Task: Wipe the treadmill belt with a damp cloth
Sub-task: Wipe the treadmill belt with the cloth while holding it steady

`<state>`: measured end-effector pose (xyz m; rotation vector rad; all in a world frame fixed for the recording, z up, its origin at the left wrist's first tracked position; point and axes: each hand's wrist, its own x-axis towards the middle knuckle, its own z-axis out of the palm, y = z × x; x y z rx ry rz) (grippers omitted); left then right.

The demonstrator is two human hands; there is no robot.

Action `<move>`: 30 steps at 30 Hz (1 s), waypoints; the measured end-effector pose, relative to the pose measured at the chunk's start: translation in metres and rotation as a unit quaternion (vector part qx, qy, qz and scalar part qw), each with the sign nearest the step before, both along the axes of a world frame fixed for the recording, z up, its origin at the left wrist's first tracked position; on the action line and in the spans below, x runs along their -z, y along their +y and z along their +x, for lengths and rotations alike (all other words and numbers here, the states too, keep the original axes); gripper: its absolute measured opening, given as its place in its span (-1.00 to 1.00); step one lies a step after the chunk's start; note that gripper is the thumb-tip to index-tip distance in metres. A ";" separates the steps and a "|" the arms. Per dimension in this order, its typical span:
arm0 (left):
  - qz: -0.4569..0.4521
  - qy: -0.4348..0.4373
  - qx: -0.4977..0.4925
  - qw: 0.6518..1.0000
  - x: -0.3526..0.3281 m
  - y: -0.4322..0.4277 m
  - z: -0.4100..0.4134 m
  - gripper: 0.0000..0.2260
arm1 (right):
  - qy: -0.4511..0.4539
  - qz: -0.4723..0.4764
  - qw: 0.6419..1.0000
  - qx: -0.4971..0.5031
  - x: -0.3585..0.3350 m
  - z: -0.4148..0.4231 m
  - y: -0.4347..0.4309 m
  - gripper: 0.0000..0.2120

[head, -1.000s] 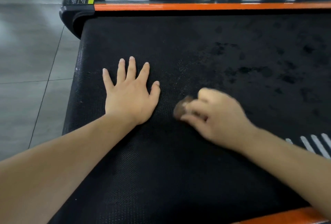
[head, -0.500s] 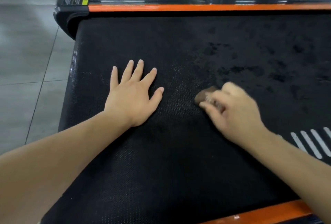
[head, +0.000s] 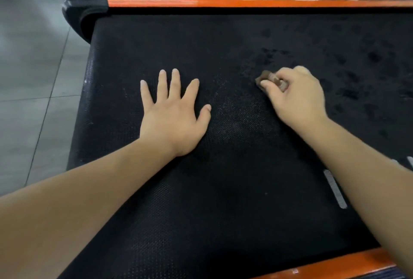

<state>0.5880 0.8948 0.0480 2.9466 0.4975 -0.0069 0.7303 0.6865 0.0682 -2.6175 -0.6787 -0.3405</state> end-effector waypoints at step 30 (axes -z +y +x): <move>0.012 -0.001 0.009 1.000 0.001 -0.001 0.002 -0.38 | 0.023 -0.025 0.982 -0.188 0.005 0.029 0.061 -0.77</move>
